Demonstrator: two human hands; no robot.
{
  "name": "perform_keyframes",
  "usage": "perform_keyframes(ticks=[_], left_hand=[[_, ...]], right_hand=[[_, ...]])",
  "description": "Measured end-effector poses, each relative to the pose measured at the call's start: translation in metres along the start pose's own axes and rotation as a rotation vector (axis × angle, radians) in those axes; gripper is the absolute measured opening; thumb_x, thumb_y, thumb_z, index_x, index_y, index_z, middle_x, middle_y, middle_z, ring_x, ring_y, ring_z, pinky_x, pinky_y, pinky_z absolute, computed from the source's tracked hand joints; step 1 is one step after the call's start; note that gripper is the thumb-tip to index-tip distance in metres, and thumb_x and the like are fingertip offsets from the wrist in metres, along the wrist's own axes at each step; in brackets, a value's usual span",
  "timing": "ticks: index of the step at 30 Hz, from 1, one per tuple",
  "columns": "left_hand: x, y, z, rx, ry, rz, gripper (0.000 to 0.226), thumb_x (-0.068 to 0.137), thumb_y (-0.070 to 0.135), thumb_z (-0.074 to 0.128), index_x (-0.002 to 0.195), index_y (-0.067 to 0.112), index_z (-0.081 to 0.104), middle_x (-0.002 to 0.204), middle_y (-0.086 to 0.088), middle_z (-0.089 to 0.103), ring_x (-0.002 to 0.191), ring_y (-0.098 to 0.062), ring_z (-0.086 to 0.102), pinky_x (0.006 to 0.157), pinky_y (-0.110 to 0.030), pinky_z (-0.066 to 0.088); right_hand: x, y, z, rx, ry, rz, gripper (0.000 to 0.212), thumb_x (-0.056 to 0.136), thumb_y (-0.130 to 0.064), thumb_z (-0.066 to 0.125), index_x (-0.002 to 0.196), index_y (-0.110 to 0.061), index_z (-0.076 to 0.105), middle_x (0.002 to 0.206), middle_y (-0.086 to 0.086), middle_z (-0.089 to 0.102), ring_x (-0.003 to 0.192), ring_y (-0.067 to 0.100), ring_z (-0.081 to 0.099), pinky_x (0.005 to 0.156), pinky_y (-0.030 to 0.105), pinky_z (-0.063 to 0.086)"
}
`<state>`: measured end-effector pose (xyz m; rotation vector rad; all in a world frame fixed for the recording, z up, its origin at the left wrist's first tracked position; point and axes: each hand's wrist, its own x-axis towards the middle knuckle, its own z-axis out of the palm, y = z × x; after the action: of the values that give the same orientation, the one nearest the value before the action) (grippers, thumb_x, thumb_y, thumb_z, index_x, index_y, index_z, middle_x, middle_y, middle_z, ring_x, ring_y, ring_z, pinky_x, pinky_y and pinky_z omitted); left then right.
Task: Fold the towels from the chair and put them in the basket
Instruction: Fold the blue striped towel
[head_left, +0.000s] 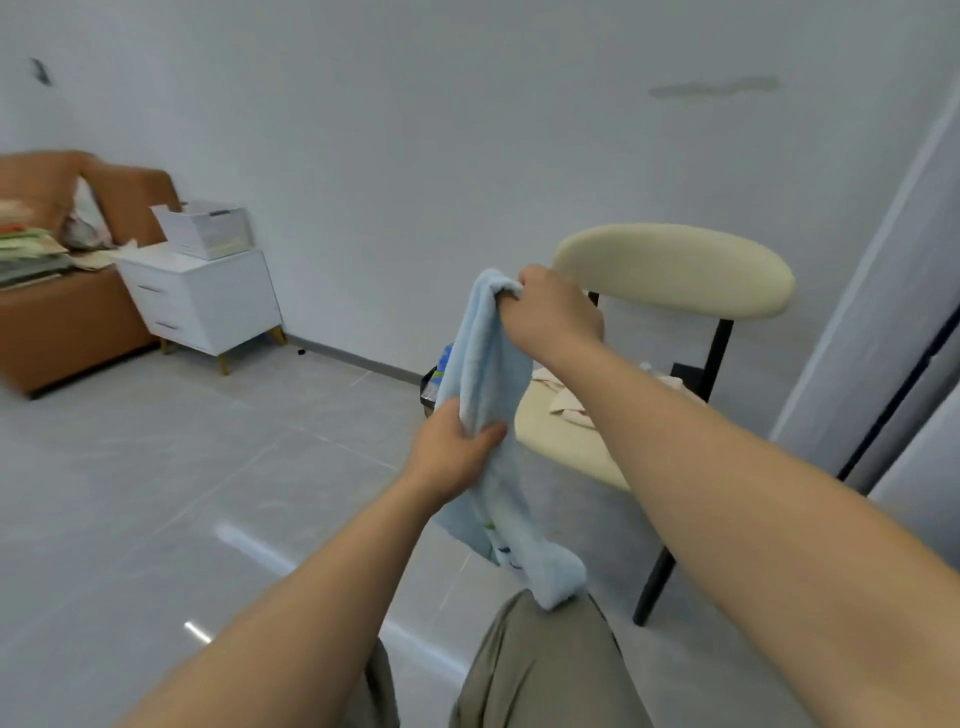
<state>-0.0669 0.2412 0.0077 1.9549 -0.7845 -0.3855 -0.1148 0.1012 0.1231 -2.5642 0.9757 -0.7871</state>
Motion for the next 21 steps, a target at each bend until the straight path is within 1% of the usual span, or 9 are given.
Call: perform_keyframes(ticks=[2,4,7,10,13,16,18,19,21], left_hand=[[0.007,-0.023,-0.008,-0.022,0.003,-0.043,0.037,0.080,0.049,0.068,0.104,0.023,0.061,0.097,0.003,0.068,0.090,-0.017,0.066,0.083,-0.047,0.057],[0.015,-0.046,-0.016,-0.042,0.016,-0.084,0.046,0.072,0.056,0.070,0.101,0.021,0.062,0.095,0.001,0.069,0.087,-0.018,0.067,0.081,-0.048,0.058],[0.029,-0.086,-0.027,0.039,0.037,-0.143,0.054,0.064,0.064,0.072,0.096,0.021,0.064,0.092,0.000,0.070,0.086,-0.020,0.068,0.076,-0.043,0.058],[0.042,-0.120,-0.043,0.302,-0.081,-0.193,0.033,0.077,0.039,0.078,0.087,0.018,0.054,0.089,-0.002,0.061,0.088,-0.025,0.060,0.067,-0.032,0.043],[0.057,-0.147,-0.060,0.538,-0.131,-0.188,0.031,0.078,0.026,0.077,0.079,0.020,0.046,0.085,-0.002,0.054,0.083,-0.026,0.053,0.063,-0.032,0.035],[0.064,-0.172,-0.070,0.661,-0.173,-0.209,0.021,0.077,0.014,0.068,0.079,0.021,0.049,0.086,-0.001,0.056,0.081,-0.023,0.053,0.064,-0.032,0.042],[0.065,-0.191,-0.073,0.717,-0.220,-0.236,0.013,0.078,0.009,0.059,0.083,0.020,0.056,0.090,-0.002,0.061,0.083,-0.023,0.057,0.068,-0.034,0.050],[0.065,-0.199,-0.074,0.735,-0.234,-0.248,0.011,0.080,0.008,0.056,0.086,0.018,0.059,0.092,-0.004,0.062,0.085,-0.024,0.057,0.069,-0.034,0.050],[0.068,-0.211,-0.076,0.758,-0.214,-0.268,0.010,0.088,0.013,0.054,0.095,0.012,0.060,0.098,-0.009,0.064,0.088,-0.027,0.057,0.070,-0.033,0.046]], right_hand=[[0.002,0.000,0.023,0.041,-0.036,0.076,0.026,0.094,-0.037,0.036,0.088,-0.019,0.054,0.088,0.001,0.057,0.079,0.029,0.056,0.059,0.031,0.036],[0.004,0.003,0.047,0.089,-0.072,0.167,0.029,0.094,-0.037,0.037,0.090,-0.018,0.058,0.089,0.002,0.059,0.080,0.030,0.057,0.064,0.032,0.039],[0.002,0.010,0.085,0.188,-0.110,0.298,0.030,0.094,-0.036,0.041,0.086,-0.016,0.062,0.083,0.003,0.059,0.079,0.030,0.054,0.068,0.032,0.039],[-0.006,0.022,0.130,0.230,-0.141,0.361,0.028,0.095,-0.034,0.043,0.081,-0.016,0.059,0.080,0.004,0.055,0.079,0.031,0.050,0.070,0.032,0.038],[-0.013,0.030,0.173,0.321,-0.163,0.447,0.026,0.096,-0.030,0.043,0.082,-0.014,0.058,0.077,0.004,0.054,0.078,0.030,0.052,0.068,0.031,0.038],[-0.019,0.040,0.208,0.472,-0.152,0.570,0.025,0.094,-0.028,0.044,0.078,-0.012,0.057,0.089,0.012,0.063,0.082,0.031,0.059,0.068,0.034,0.043],[-0.025,0.046,0.226,0.591,-0.147,0.687,0.023,0.092,-0.026,0.046,0.081,-0.010,0.058,0.091,0.014,0.064,0.085,0.032,0.061,0.075,0.040,0.052],[-0.027,0.045,0.232,0.664,-0.152,0.748,0.021,0.091,-0.025,0.047,0.082,-0.010,0.058,0.090,0.013,0.064,0.084,0.031,0.062,0.078,0.042,0.055],[-0.023,0.042,0.237,0.785,-0.173,0.823,0.018,0.092,-0.024,0.049,0.080,-0.013,0.055,0.085,0.011,0.062,0.080,0.030,0.062,0.077,0.043,0.056]])
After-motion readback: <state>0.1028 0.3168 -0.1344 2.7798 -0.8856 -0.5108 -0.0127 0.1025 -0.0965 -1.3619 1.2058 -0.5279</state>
